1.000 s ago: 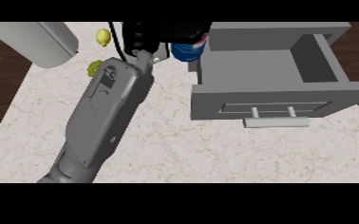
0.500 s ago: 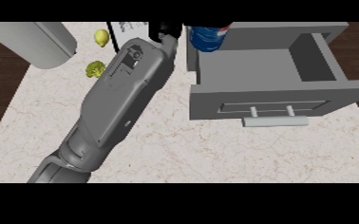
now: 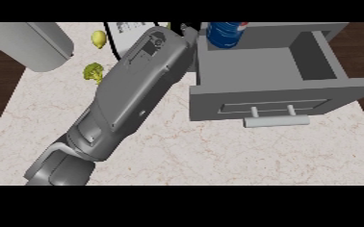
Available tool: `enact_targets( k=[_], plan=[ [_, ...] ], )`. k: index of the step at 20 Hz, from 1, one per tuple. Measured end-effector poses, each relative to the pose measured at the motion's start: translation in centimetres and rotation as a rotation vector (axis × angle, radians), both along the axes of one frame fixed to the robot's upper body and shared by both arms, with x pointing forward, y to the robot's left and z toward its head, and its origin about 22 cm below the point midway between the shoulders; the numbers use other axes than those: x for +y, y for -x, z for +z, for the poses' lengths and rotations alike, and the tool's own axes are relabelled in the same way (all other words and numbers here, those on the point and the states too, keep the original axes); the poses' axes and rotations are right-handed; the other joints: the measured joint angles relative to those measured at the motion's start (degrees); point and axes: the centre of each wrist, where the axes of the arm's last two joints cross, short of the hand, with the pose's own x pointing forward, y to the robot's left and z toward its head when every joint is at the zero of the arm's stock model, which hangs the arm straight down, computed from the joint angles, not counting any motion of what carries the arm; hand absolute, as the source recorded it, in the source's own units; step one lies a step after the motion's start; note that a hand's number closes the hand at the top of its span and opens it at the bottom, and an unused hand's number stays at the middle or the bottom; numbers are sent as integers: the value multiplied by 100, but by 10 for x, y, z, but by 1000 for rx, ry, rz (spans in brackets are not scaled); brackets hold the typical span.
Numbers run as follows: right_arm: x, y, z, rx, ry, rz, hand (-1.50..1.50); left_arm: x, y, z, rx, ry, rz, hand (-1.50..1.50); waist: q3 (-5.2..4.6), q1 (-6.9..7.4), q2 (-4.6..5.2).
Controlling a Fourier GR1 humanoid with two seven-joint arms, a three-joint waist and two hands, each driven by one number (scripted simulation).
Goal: Pick up the can, place it into the drawer and close the drawer
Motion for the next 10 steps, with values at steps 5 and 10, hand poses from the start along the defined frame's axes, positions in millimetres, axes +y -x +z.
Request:
enact_targets(
  k=[5, 10],
  plan=[
    [2, -1, 2, 0, 5, 14, -150, -11, -1, 1, 20, -15, -3, 150, 2, -35, 7],
    [8, -8, 5, -9, 2, 25, -150, -18, -3, -3, 35, -37, 16, 150, 2, -91, 26]
  ],
)
